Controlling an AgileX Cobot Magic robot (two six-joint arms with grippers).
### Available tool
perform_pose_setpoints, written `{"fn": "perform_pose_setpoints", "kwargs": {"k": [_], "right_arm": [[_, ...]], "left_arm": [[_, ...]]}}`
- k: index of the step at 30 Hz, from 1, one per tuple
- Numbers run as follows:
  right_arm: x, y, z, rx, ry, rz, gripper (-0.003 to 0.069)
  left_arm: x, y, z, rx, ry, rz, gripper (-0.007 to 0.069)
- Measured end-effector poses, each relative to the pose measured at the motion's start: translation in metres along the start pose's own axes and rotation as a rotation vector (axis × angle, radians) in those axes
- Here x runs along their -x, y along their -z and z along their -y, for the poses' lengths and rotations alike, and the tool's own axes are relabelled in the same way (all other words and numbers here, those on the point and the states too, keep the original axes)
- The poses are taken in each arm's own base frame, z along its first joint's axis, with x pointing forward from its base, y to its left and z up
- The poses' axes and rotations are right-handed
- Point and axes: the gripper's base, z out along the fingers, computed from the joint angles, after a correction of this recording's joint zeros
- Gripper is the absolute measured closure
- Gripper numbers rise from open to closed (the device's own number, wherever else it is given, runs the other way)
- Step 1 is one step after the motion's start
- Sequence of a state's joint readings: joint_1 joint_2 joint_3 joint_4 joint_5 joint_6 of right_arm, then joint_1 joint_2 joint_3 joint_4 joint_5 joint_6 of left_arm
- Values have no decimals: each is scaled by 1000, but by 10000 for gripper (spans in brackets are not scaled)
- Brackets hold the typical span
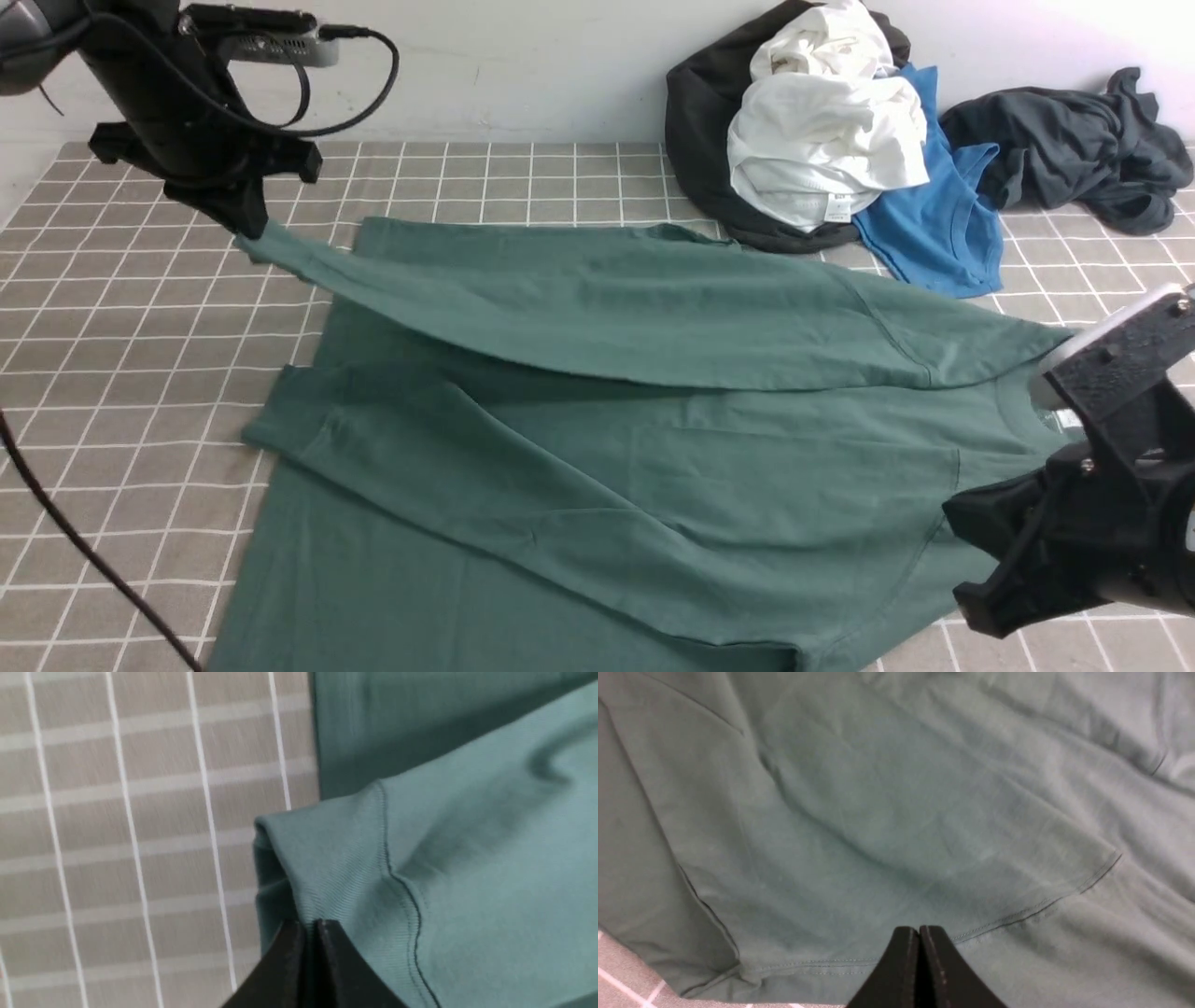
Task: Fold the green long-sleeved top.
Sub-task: Use the left arm to drag and drop the cuff onto the cuff closest to the left arm, then use both arms simultaneously to clamp the lower edge of the clothing fabric
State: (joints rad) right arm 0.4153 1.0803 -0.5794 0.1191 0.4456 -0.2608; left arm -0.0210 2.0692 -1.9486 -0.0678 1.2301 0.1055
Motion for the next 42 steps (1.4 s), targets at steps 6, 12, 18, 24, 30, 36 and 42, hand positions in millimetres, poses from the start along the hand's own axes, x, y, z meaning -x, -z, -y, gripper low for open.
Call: {"fn": "perform_pose_setpoints", "kwargs": {"k": [6,12,18,24,30,36,42], "right_arm": [[0,6,0,-2,4,14,669],[-4,6,-2,14,-5,-33,669],[-9,7,-4,38,-24,-88,669],[-10,8,-8,75,-67,-104,669],[-10,8,-11,114,-41,-97,669],[-8,9,-15,158,-23,-79,669],[-8,9,-18,195,4,-75,669]], "left_arm": [[-53,-29,7,41,-38,-192,606],[-64,-30,0,121,-51,-236,440],[-87,2,22,81,-44,-205,236],[-165,-13,63,59,-365,-269,208],[-238,-44,82,22,-891,-303,208],[-269,-59,84,-38,-1181,-328,209],[-273,-59,83,-45,-1233,-308,330]]}}
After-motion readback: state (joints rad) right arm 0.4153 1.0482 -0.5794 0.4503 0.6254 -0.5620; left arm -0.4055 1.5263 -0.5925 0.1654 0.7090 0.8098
